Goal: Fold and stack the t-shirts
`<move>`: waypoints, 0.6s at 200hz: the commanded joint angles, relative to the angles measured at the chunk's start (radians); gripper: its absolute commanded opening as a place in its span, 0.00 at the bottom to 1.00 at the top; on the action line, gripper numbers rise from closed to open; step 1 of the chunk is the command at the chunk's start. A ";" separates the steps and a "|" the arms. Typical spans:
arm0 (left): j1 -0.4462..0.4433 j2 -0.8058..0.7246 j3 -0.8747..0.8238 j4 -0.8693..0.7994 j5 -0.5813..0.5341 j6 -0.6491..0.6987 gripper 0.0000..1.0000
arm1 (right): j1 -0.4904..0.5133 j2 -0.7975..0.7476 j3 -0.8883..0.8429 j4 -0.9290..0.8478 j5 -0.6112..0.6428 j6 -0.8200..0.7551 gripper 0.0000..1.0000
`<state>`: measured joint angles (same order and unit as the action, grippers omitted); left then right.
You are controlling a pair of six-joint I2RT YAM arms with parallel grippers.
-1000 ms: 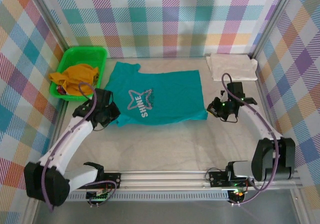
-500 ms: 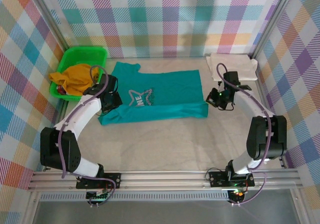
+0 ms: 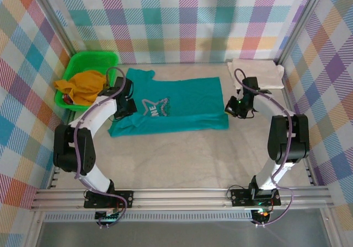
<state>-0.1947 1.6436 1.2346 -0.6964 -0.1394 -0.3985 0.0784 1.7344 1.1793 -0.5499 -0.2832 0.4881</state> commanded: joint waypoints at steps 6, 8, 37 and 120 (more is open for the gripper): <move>0.011 0.037 0.052 0.003 -0.044 0.031 0.00 | 0.014 0.031 0.046 0.013 -0.024 -0.010 0.00; 0.011 0.040 0.055 0.001 -0.046 0.032 0.00 | 0.014 0.032 0.049 0.013 -0.024 -0.010 0.00; 0.011 0.082 0.089 -0.006 -0.060 0.040 0.00 | 0.016 0.061 0.082 0.010 -0.013 -0.004 0.00; 0.011 0.211 0.191 -0.002 -0.091 0.070 0.04 | 0.017 0.140 0.149 -0.012 0.045 0.023 0.06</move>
<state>-0.1944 1.8244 1.3808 -0.6994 -0.1890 -0.3565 0.0914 1.8393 1.3010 -0.5468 -0.2607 0.4931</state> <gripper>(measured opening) 0.053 0.057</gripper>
